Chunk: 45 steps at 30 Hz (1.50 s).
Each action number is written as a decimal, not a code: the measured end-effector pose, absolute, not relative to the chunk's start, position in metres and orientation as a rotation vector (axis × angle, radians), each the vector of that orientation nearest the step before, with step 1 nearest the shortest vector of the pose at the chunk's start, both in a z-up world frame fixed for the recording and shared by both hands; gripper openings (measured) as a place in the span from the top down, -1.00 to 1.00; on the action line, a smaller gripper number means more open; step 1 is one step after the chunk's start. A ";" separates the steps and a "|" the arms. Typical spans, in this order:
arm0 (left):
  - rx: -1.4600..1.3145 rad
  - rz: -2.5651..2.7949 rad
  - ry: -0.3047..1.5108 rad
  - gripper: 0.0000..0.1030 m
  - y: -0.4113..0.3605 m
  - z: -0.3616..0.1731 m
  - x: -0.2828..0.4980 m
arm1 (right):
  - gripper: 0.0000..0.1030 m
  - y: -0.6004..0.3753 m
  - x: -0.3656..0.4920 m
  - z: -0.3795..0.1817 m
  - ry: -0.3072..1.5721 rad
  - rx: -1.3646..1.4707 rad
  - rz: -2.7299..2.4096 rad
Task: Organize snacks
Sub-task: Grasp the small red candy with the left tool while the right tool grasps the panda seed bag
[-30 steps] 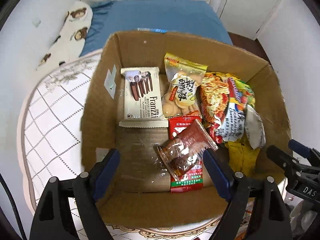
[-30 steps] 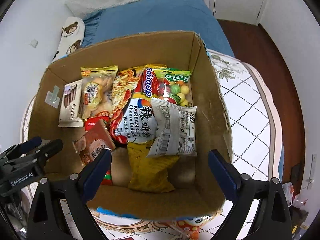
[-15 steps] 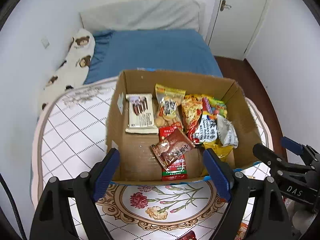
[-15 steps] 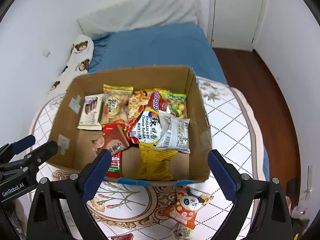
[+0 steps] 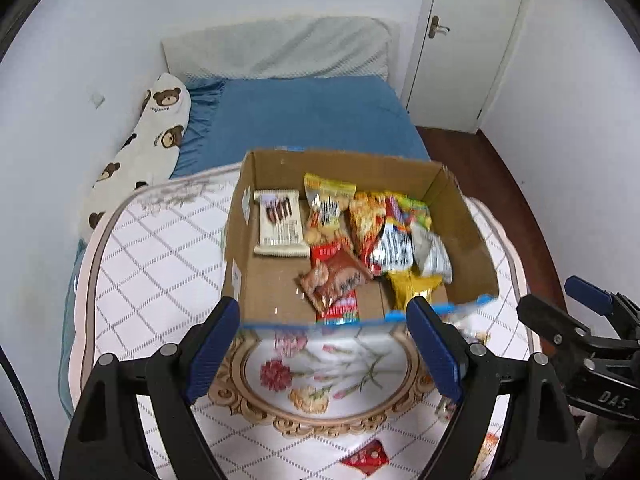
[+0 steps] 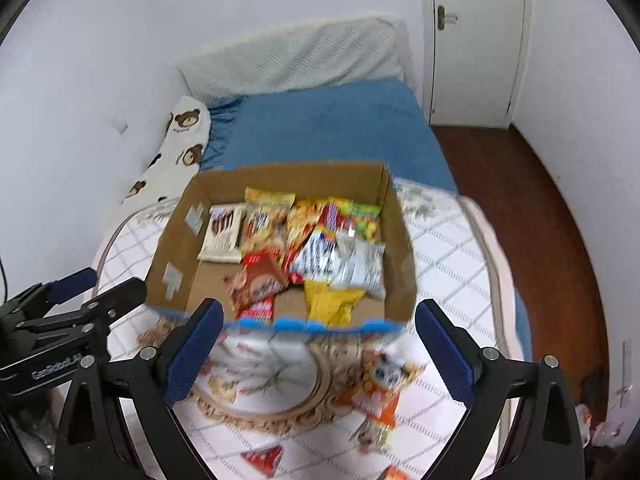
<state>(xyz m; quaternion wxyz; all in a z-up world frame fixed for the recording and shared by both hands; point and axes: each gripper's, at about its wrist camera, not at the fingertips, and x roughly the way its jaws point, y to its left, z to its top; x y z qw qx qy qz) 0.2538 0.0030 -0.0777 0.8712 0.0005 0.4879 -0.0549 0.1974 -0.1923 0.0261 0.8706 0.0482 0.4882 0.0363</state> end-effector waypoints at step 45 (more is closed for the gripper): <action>-0.141 -0.217 1.694 -0.06 0.021 -0.332 0.182 | -0.47 -0.212 0.074 -0.216 1.580 0.105 0.051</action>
